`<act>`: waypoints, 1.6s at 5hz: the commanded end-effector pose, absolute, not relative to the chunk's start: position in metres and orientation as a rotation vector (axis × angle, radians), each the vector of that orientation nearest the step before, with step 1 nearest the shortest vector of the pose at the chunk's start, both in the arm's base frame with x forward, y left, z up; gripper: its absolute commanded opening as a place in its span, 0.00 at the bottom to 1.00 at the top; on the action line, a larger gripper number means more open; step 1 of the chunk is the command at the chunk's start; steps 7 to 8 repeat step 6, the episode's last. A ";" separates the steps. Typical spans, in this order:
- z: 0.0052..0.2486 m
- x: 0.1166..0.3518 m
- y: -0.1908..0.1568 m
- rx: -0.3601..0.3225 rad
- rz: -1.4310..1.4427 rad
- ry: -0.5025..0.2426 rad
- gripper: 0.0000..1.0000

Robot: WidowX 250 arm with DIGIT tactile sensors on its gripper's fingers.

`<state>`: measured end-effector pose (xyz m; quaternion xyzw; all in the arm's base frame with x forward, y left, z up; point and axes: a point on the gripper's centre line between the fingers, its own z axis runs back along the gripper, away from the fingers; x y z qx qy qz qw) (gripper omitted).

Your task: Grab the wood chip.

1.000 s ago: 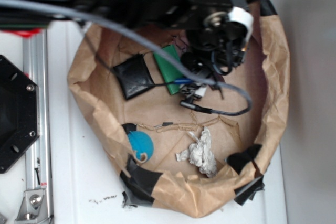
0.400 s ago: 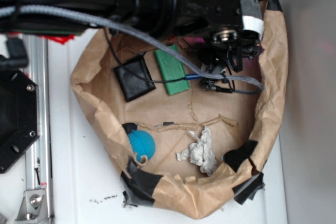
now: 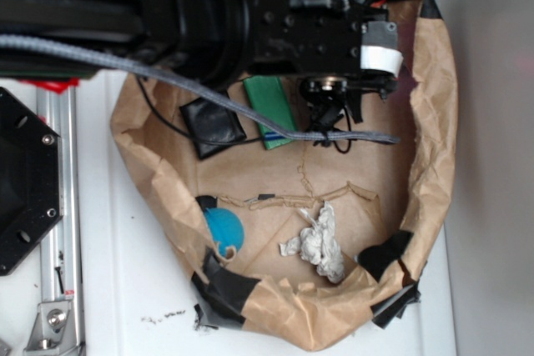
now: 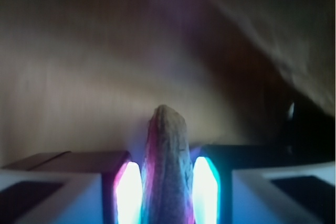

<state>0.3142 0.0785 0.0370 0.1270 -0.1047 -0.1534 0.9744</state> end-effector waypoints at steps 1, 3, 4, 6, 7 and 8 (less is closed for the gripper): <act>0.128 0.307 0.047 0.288 -0.171 -0.343 0.00; 0.185 0.288 0.031 0.228 0.316 -0.224 0.00; 0.197 0.287 0.024 0.204 0.507 -0.240 0.00; 0.186 0.281 0.028 0.236 0.604 -0.249 0.00; 0.186 0.281 0.028 0.236 0.604 -0.249 0.00; 0.186 0.281 0.028 0.236 0.604 -0.249 0.00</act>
